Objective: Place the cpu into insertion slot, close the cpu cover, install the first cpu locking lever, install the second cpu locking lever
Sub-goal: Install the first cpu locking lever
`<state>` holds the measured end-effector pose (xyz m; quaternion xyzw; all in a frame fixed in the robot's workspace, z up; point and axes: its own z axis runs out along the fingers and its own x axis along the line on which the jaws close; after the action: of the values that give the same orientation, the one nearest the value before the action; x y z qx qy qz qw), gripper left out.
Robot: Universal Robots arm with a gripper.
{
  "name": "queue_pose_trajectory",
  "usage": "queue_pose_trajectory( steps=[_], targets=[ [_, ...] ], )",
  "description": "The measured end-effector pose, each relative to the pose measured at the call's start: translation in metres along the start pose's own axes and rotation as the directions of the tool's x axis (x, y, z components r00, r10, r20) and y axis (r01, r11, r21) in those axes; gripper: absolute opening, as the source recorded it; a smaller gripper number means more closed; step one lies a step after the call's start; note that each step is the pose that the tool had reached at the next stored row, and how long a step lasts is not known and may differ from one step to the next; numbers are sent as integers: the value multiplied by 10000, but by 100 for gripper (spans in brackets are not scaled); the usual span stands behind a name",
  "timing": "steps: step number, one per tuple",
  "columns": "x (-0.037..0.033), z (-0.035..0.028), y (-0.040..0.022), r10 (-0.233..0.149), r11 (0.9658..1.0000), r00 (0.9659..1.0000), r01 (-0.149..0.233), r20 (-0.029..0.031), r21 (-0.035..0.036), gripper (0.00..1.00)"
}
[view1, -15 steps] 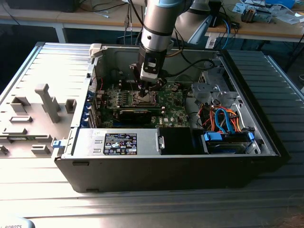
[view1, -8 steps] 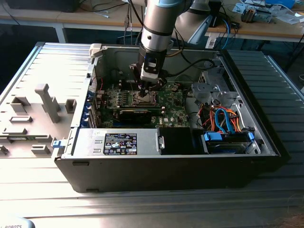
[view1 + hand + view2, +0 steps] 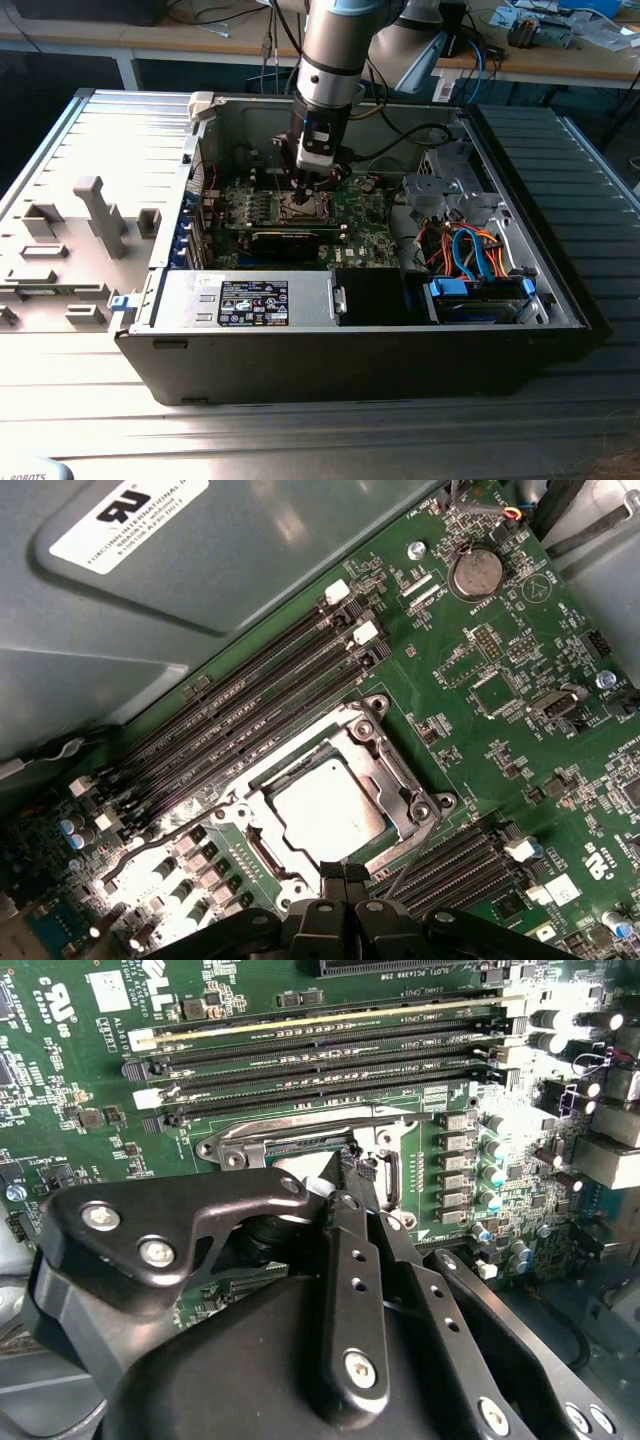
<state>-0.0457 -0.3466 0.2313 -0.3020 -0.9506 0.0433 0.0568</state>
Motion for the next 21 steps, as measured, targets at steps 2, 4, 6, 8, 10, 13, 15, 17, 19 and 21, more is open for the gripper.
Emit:
queue_pose_trajectory(
  steps=[2, 4, 6, 8, 10, 13, 15, 17, 19, 21],
  targets=[
    [0, 0, 0, -22, 10000, 10000, 22, 2, 1, 11],
    [0, 0, 0, -46, 10000, 10000, 46, 5, 4, 11],
    [0, 0, 0, -86, 10000, 10000, 86, 10, 7, 11],
    [0, 0, 0, -108, 9999, 9999, 108, 12, 9, 11],
    [0, 0, 0, -149, 9999, 9999, 149, 17, 13, 11],
    [0, 0, 0, -192, 9998, 9998, 192, 23, 16, 11],
    [0, 0, 0, -225, 9997, 9997, 225, 26, 19, 11],
    [0, 0, 0, -248, 9997, 9997, 247, 29, 20, 11],
    [0, 0, 0, -276, 9996, 9996, 276, 32, 23, 11],
    [0, 0, 0, -301, 9995, 9995, 301, 35, 25, 11]
  ],
)
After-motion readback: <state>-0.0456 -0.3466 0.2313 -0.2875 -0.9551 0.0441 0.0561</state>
